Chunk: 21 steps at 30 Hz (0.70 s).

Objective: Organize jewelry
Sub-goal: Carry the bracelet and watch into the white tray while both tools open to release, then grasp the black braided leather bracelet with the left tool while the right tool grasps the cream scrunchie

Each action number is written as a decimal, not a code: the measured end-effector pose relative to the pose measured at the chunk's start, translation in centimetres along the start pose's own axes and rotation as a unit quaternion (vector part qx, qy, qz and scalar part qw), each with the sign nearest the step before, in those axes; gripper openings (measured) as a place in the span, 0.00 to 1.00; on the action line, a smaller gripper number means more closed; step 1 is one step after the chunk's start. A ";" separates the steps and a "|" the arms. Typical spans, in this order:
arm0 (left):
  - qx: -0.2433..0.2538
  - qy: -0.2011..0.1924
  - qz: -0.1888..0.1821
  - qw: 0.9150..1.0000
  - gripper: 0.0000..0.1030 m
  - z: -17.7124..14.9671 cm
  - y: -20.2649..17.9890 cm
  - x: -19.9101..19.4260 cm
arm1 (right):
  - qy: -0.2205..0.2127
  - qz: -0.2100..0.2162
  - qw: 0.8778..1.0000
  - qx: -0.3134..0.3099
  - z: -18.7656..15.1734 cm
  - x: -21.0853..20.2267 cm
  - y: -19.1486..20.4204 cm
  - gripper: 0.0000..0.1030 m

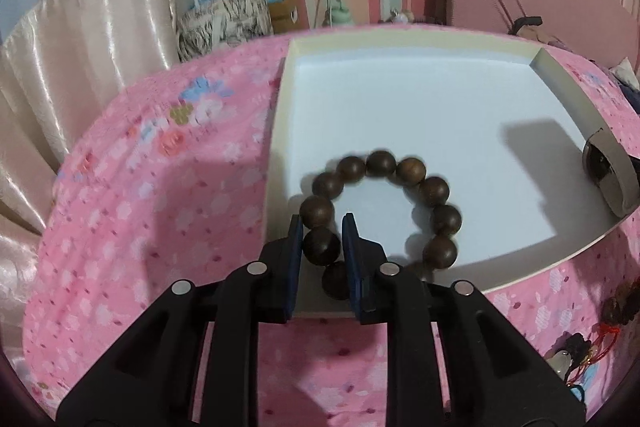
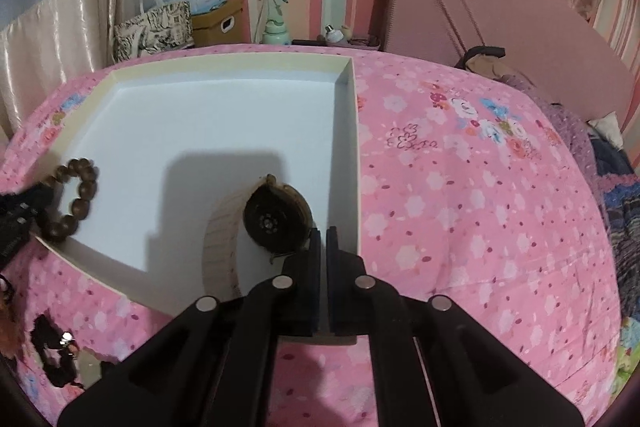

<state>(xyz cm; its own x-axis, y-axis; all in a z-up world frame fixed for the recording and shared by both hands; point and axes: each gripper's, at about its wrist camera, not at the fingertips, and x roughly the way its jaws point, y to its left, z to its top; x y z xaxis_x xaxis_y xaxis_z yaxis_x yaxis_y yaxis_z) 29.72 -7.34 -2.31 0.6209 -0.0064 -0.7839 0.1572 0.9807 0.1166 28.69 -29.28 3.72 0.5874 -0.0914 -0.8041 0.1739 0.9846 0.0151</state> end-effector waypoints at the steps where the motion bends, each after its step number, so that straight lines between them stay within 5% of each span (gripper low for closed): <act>1: -0.007 -0.003 -0.002 1.000 0.20 -0.1 0.2 0.0 | -0.005 0.012 1.000 0.001 0.0 -0.3 0.1 0.03; 7: -0.008 -0.024 -0.019 0.999 0.47 0.0 -0.2 -1.5 | -0.050 0.041 0.998 -0.001 1.0 -3.8 0.3 0.06; 8: -0.012 -0.032 -0.027 0.999 0.50 0.2 -0.2 -2.2 | -0.056 0.044 0.997 0.000 1.2 -4.4 0.2 0.12; 10: -0.019 -0.037 -0.043 0.998 0.52 0.4 -0.2 -3.3 | -0.067 0.053 0.996 0.001 1.4 -5.7 0.2 0.49; 15: -0.014 -0.063 -0.056 0.996 0.55 -0.5 -0.3 -6.5 | -0.101 0.065 0.993 0.021 0.4 -9.4 -0.1 0.50; 21: -0.014 -0.110 -0.063 0.992 0.71 -3.2 -0.4 -11.1 | -0.138 0.079 0.987 0.026 -4.1 -14.5 -0.6 0.51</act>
<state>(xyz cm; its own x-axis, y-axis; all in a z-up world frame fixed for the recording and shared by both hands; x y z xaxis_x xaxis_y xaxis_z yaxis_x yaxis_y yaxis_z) 20.30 -7.07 4.39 0.7510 -0.1680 -0.6385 0.2241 0.9745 0.0071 16.86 -27.91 12.90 0.8027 0.0193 -0.5961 0.0983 0.9815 0.1641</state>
